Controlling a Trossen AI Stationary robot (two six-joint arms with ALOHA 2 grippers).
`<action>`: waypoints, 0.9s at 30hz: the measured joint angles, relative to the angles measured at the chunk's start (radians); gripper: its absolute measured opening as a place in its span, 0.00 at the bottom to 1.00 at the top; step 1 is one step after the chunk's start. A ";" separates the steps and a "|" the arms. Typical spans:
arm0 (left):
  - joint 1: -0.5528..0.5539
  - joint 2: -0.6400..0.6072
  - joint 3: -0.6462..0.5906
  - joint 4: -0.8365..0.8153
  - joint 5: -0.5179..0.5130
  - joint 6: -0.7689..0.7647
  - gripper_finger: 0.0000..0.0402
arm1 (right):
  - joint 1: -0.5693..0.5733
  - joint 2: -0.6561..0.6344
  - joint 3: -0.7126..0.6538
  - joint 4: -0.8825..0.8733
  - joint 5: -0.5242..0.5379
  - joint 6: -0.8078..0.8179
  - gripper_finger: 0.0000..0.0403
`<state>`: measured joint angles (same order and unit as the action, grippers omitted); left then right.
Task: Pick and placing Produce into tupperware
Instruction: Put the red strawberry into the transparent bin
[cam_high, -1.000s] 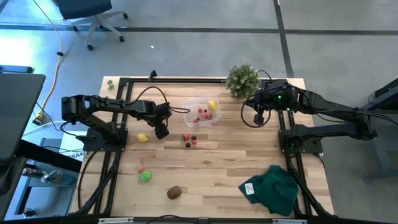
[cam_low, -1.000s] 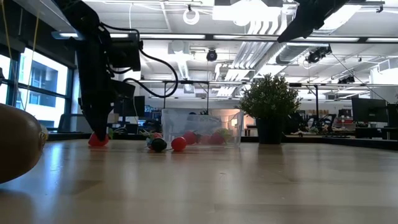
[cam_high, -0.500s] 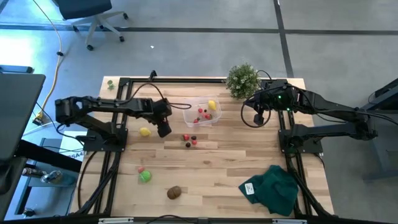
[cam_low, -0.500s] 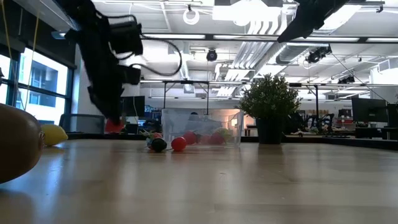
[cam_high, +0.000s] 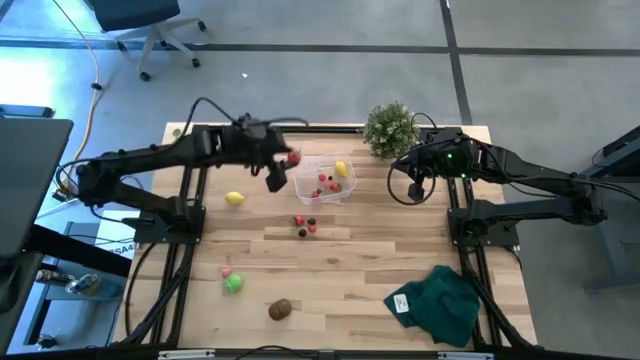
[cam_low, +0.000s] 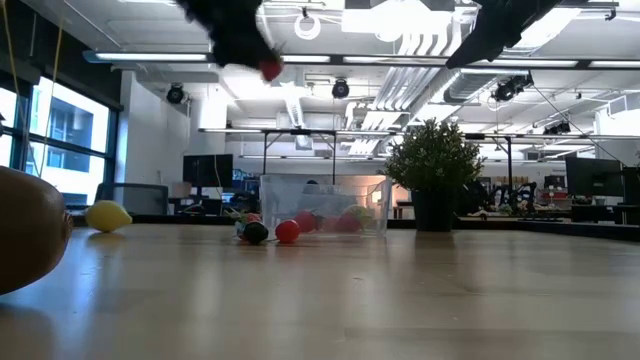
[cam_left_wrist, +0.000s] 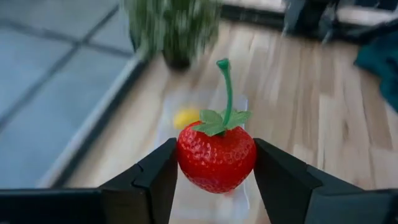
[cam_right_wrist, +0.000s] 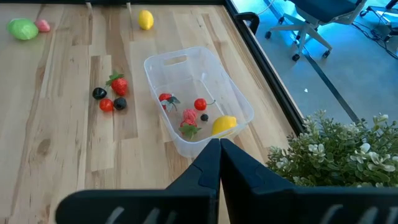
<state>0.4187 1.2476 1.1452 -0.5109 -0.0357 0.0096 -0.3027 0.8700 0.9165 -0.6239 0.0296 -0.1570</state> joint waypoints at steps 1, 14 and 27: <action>0.000 0.022 0.047 -0.007 0.001 0.025 0.45 | 0.000 0.000 0.000 0.000 0.000 0.000 0.00; 0.038 0.440 0.428 -0.255 0.013 0.204 0.46 | 0.000 0.000 0.000 0.000 0.000 0.000 0.00; 0.053 0.695 0.427 -0.337 0.047 0.234 0.46 | 0.000 0.000 0.000 0.000 0.000 0.000 0.00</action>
<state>0.4713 1.9422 1.5719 -0.8479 0.0109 0.2435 -0.3027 0.8700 0.9167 -0.6240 0.0299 -0.1570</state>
